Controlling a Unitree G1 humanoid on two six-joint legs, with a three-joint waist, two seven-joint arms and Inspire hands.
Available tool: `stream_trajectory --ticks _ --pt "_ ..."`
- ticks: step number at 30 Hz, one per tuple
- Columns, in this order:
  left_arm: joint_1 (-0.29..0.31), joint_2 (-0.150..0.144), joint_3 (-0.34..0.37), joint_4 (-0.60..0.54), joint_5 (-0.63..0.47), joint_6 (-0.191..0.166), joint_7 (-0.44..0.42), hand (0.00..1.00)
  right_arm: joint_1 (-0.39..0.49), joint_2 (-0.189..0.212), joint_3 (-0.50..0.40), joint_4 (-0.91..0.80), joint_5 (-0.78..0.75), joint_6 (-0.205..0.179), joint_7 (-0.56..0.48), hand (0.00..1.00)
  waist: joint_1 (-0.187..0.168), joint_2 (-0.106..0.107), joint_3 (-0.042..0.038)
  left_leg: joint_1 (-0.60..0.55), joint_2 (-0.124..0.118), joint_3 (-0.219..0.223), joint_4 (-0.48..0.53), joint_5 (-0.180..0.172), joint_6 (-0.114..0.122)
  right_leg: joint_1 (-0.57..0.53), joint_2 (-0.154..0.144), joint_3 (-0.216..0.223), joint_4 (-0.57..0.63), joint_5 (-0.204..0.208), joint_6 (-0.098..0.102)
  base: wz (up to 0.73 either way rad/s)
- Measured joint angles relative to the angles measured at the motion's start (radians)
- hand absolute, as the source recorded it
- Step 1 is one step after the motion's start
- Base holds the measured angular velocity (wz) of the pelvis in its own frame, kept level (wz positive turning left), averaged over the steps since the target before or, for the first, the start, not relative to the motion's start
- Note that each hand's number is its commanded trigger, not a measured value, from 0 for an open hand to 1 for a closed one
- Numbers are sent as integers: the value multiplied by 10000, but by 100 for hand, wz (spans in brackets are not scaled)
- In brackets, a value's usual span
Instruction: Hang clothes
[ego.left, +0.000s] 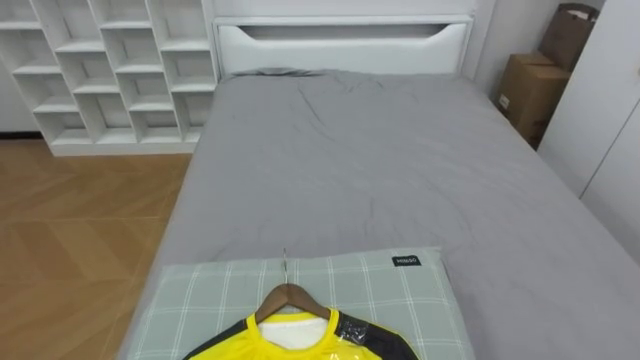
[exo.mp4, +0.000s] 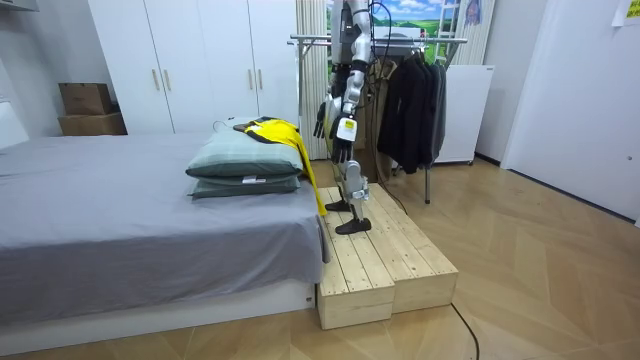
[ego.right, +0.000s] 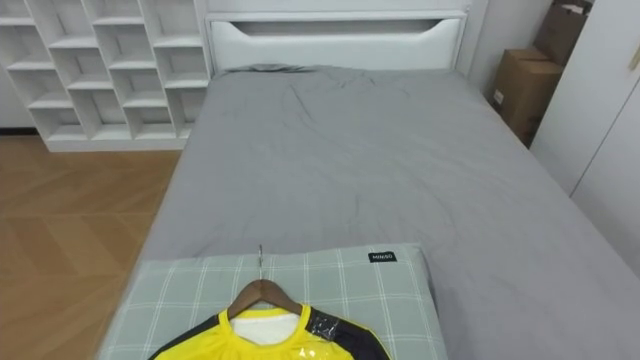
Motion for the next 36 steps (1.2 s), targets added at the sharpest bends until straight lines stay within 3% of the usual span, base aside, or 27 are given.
stream_trajectory --ticks 19,28,32,36 --pt "-6 1 -2 21 162 219 173 0 37 1 -38 -32 -19 -3 -97 0 6 -19 25 107 -2 -46 6 0 0 64 -18 -9 0 0 0 0" --pt "-63 5 1 -162 368 234 1407 0 -37 -15 238 -15 -11 -77 -302 0 4 -28 43 160 7 -119 3 -38 -7 189 12 -57 -22 -3 4 1" --pt "-213 88 249 -601 1285 -222 2215 0 -42 -20 316 10 -39 -237 -297 0 -5 0 33 73 25 -219 -1 -161 -6 179 43 -216 -5 -3 4 10" --pt "-232 139 392 -1112 1838 -445 3094 0 -32 -25 317 3 -225 -359 -304 0 -9 48 2 94 10 -222 5 -168 5 196 37 -198 -8 1 12 0"
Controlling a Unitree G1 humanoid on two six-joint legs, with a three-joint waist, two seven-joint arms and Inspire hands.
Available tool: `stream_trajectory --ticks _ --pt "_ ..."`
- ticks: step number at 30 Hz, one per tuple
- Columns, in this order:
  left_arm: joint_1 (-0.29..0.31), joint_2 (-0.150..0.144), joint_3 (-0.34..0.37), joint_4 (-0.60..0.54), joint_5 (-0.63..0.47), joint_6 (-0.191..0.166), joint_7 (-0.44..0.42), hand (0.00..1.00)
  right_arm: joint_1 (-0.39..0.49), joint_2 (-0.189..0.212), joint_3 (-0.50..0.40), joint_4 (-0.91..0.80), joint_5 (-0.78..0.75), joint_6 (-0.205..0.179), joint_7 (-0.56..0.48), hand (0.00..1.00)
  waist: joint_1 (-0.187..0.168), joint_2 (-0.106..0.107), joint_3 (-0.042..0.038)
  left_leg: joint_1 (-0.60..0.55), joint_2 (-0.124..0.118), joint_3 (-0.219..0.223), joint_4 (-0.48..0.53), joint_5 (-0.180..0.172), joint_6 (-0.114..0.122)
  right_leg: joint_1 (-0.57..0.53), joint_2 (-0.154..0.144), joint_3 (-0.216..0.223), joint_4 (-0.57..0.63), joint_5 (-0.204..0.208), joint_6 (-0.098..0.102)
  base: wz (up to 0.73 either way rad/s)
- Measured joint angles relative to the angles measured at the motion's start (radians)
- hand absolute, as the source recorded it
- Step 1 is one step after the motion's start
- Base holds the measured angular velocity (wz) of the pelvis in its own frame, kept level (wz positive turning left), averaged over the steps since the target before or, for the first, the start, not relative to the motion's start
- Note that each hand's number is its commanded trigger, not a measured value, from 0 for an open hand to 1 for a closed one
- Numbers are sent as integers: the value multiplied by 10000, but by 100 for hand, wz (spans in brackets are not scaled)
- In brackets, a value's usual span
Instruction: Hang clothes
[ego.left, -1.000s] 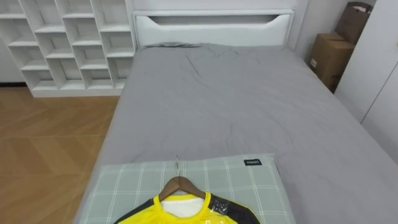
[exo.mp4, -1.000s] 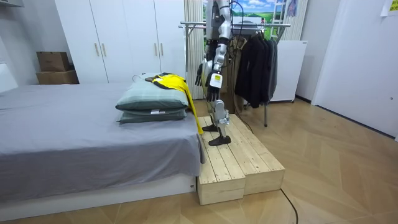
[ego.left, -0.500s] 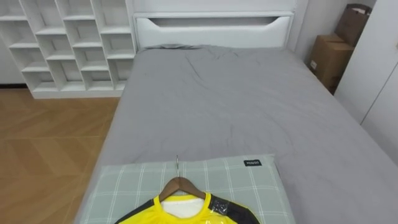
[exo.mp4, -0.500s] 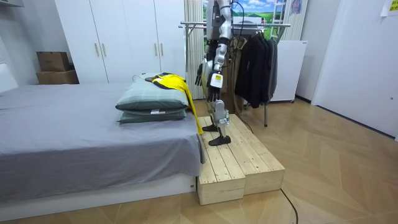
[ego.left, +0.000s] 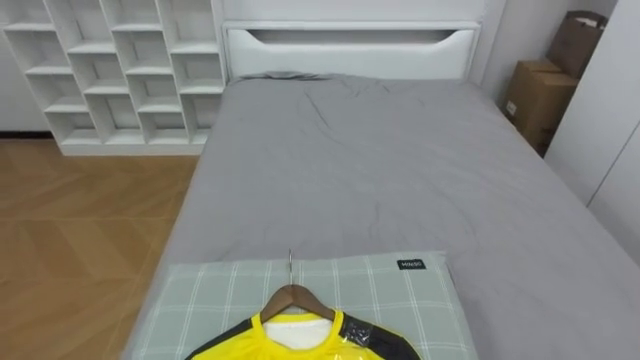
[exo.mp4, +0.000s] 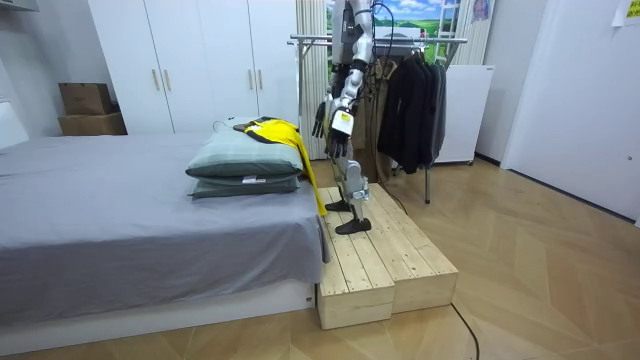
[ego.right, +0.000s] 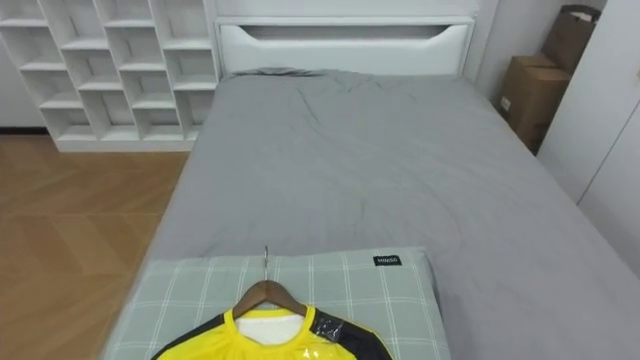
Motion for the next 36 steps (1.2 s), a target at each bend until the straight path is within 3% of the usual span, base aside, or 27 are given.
stream_trajectory --ticks 3,9,14,18,22,36 --pt "-36 34 8 -183 669 -196 635 0 -7 -18 16 -18 -107 -19 -4 0 0 32 -18 72 -5 15 2 1 1 64 -2 29 -6 3 8 -4" --pt "-216 158 -45 -1046 1526 -174 1790 0 -126 -110 218 -32 -169 5 -31 0 -47 97 36 59 -37 -43 75 3 2 116 -24 67 -32 -17 41 -1" --pt "-378 167 -85 -1435 2492 -179 2853 0 -237 -111 210 -40 -484 29 -125 0 -174 132 33 52 -48 -43 39 4 4 111 -22 97 -38 -25 51 -2" --pt "-429 167 -151 -1642 3690 -163 3094 0 -346 -112 210 -41 -689 91 -104 0 -320 138 26 56 -78 -172 82 5 6 91 -50 60 -58 -26 53 4" --pt "-433 145 -534 -2831 4756 -193 3460 0 -357 -114 208 -62 -690 95 -106 0 -347 113 8 9 -105 -295 79 7 10 47 -69 17 -46 -30 61 2" --pt "-538 82 -1282 -4011 5533 -247 3686 0 -447 -117 164 -125 -973 49 16 0 -678 88 -11 70 -104 -248 63 7 10 107 -49 170 -10 -21 71 -2"
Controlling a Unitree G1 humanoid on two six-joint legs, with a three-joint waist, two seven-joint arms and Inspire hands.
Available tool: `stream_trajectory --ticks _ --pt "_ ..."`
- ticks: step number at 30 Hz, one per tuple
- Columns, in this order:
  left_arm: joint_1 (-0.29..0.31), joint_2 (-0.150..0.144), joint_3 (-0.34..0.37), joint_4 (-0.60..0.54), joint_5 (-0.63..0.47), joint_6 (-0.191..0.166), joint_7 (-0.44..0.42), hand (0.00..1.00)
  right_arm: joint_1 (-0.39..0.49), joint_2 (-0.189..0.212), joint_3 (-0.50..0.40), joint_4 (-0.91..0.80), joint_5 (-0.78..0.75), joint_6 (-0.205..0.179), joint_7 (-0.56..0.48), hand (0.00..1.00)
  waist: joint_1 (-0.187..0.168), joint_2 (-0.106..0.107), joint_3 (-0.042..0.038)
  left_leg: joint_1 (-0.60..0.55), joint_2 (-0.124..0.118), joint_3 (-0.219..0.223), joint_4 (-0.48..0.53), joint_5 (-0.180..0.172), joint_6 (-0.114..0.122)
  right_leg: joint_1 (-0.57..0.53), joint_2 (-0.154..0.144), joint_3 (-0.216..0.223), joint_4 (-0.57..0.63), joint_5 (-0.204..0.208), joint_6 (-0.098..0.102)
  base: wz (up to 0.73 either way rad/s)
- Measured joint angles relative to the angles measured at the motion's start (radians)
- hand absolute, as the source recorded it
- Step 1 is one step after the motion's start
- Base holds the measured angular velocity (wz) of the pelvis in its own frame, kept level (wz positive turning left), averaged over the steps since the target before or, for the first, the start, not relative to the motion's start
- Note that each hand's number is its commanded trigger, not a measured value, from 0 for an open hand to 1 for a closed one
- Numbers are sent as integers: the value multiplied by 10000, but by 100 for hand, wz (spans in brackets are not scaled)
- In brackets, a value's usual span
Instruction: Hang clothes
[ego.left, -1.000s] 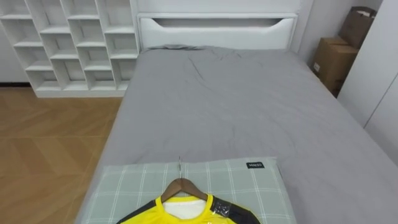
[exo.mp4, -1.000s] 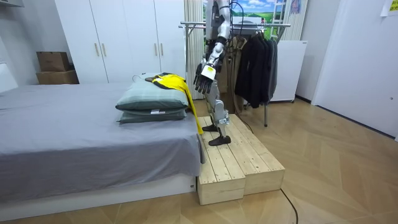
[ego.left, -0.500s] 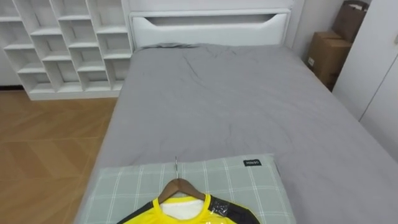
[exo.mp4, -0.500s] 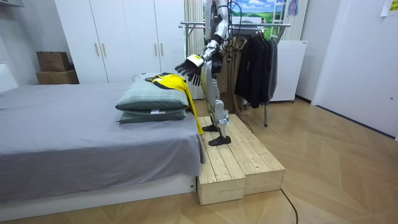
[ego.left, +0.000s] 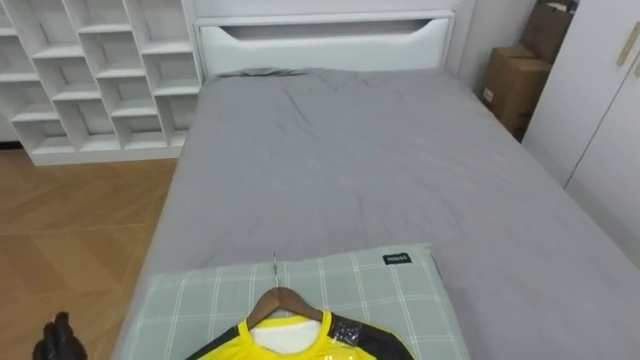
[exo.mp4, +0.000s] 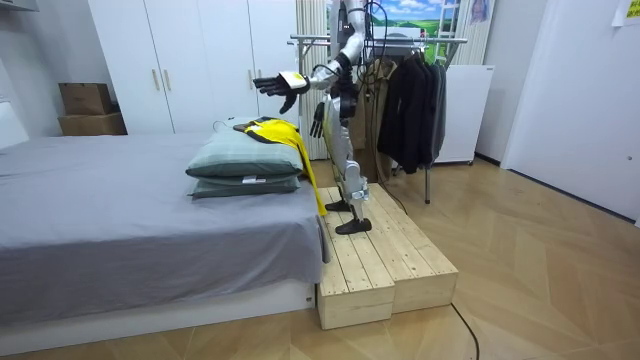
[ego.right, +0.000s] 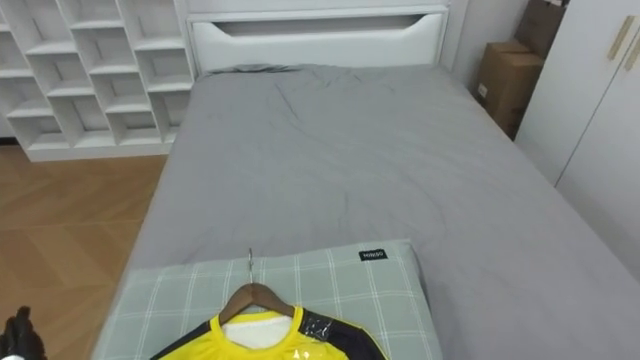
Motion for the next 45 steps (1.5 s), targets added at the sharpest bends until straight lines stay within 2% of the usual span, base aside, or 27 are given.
stream_trajectory --ticks 5,14,21,33,45 --pt "-13 42 -385 -136 587 2 -270 0 -64 1 2 0 -55 -19 -2 0 -170 -4 4 11 -1 10 0 0 0 -8 2 69 -3 8 11 -2" --pt "-31 202 -1195 -606 1162 -17 -527 0 -63 -79 3 -7 -51 -89 -4 0 -194 86 42 37 -6 27 4 0 0 -10 0 85 -10 12 15 0" --pt "-30 224 -1208 -605 1279 -91 -527 0 -43 -198 9 -33 -24 -172 -3 0 -197 207 64 95 -6 28 0 0 0 6 2 103 -9 11 15 0" --pt "-25 268 -1200 -503 2671 -66 -515 0 147 -206 12 -335 36 -173 -16 0 -183 148 34 160 -7 58 -60 0 0 2 16 203 6 22 22 -2" --pt "-168 267 -1199 515 3069 100 -763 0 157 -215 9 -321 34 -173 -4 0 -242 143 43 189 -52 18 -71 -1 1 28 -4 311 -12 69 71 -2"
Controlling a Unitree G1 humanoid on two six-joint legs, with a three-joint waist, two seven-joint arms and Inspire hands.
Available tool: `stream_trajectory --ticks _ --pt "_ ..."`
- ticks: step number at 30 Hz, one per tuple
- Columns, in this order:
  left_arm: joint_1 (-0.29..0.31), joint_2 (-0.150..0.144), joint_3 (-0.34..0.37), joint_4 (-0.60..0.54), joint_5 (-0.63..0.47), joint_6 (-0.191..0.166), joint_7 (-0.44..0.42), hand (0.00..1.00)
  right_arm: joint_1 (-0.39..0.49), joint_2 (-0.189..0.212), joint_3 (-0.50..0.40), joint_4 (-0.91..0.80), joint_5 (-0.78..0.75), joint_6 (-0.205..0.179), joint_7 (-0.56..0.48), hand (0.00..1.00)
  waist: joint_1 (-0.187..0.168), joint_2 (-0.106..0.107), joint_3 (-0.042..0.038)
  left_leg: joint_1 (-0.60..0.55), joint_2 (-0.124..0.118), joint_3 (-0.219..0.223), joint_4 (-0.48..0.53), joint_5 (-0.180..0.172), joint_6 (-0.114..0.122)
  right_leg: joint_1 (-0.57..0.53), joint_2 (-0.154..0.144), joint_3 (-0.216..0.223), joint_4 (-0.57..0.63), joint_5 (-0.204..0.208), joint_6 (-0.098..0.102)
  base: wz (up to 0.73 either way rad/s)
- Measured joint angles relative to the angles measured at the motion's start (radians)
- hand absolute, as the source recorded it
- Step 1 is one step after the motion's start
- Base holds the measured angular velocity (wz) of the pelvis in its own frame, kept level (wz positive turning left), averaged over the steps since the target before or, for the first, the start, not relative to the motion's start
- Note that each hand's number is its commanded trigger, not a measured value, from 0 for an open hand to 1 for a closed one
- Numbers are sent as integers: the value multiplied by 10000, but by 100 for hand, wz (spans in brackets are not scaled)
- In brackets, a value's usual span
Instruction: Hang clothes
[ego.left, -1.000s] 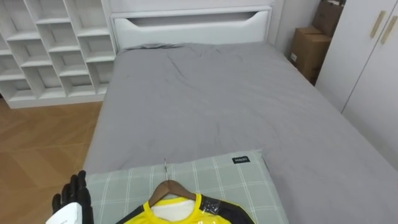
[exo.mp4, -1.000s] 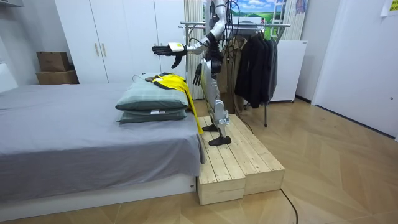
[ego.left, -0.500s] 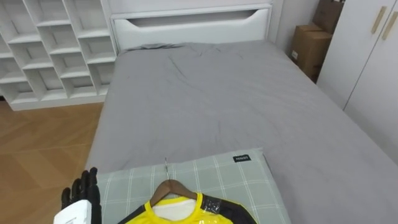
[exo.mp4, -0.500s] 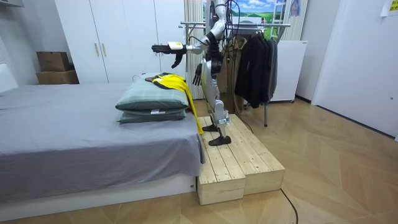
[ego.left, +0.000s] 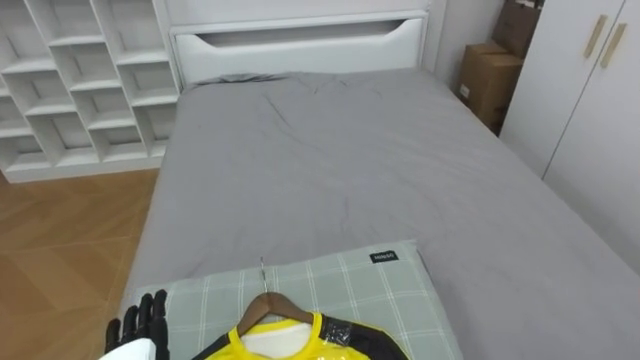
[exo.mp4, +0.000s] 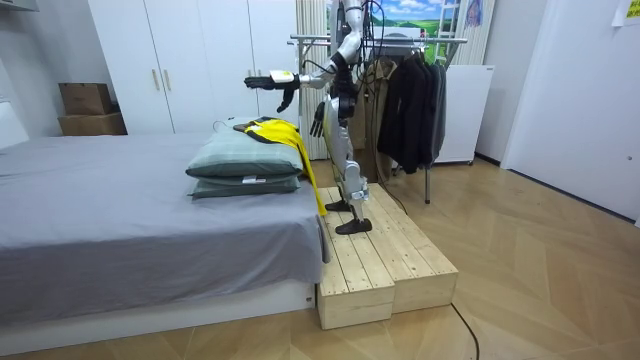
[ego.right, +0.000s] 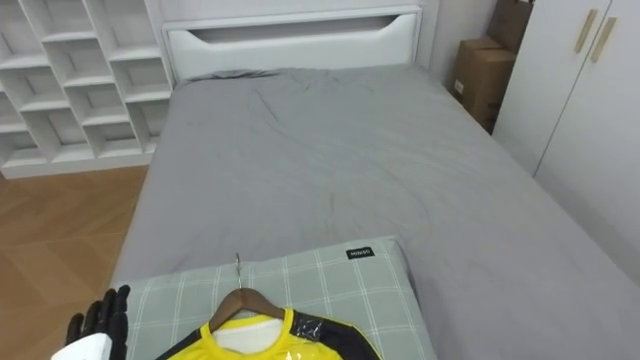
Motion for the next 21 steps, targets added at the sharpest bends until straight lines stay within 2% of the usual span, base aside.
stream_trajectory --ticks 7,21 --pt "-163 0 11 639 53 262 -185 0 -22 0 -4 -3 21 -6 6 0 -228 55 2 -17 -1 12 -1 0 1 -130 11 82 5 14 -1 -2" --pt "-777 99 23 689 748 361 -347 0 -47 10 18 -27 35 -100 92 0 -270 -42 18 -218 -5 23 -13 1 2 -336 10 120 -6 48 0 0"
